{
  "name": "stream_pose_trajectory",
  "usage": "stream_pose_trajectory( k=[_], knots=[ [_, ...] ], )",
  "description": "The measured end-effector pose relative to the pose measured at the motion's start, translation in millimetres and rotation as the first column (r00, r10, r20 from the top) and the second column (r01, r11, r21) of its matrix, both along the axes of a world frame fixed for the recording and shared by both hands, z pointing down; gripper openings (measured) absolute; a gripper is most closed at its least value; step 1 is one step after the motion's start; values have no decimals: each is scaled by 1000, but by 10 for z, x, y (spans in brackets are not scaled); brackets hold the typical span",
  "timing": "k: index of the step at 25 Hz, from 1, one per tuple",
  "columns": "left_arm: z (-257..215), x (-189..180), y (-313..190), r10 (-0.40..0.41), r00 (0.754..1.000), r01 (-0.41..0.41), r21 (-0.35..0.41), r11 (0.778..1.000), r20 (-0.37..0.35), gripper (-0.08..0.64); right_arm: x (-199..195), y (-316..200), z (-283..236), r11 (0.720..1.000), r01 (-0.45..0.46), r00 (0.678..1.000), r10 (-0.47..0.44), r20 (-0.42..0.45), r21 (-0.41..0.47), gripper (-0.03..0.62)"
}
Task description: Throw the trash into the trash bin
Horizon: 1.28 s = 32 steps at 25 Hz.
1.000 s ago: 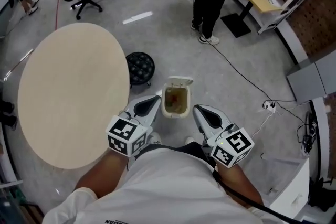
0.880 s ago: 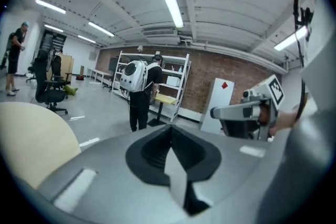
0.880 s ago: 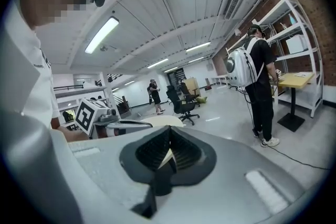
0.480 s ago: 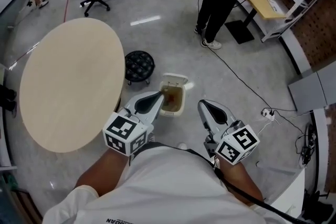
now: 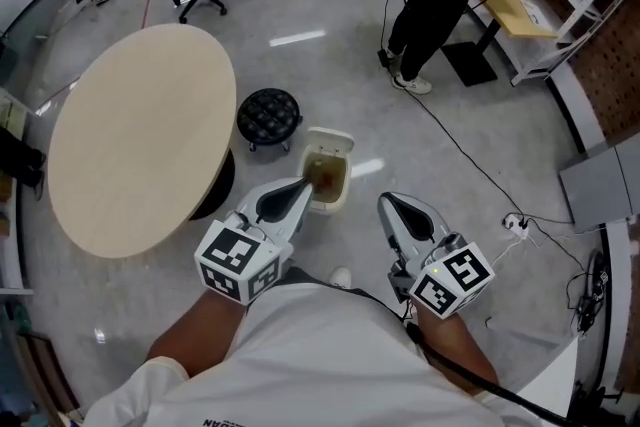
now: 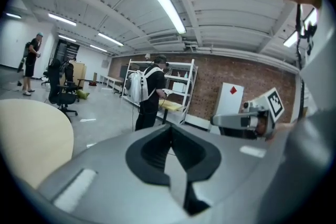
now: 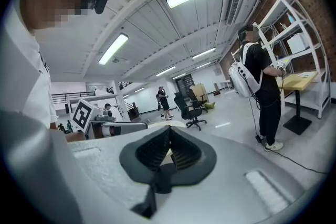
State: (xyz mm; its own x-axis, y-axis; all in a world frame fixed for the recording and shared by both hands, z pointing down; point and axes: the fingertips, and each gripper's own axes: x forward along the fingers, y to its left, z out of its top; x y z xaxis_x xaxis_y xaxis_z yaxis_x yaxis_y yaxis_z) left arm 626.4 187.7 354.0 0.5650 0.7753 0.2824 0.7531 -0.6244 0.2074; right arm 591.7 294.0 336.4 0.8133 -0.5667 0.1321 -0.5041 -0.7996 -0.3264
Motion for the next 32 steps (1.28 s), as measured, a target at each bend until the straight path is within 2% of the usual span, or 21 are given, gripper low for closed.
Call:
stream_pose_trajectory(
  k=[5, 11, 20, 32],
  knots=[
    [43, -230, -41, -44, 999, 43, 4, 999, 10, 6, -129, -2, 121, 999, 36, 999, -36, 10, -6, 2],
    [115, -145, -127, -61, 998, 61, 17, 998, 20, 6, -93, 2, 138, 1000, -7, 1000, 7, 17, -23, 2],
    [30, 211, -452, 12, 1000, -11, 43, 999, -19, 6, 161, -239, 42, 993, -107, 994, 107, -5, -49, 2],
    [-25, 400, -543, 48, 998, -47, 27, 999, -47, 6, 248, -448, 87, 987, -124, 992, 127, 18, -99, 2]
  ],
)
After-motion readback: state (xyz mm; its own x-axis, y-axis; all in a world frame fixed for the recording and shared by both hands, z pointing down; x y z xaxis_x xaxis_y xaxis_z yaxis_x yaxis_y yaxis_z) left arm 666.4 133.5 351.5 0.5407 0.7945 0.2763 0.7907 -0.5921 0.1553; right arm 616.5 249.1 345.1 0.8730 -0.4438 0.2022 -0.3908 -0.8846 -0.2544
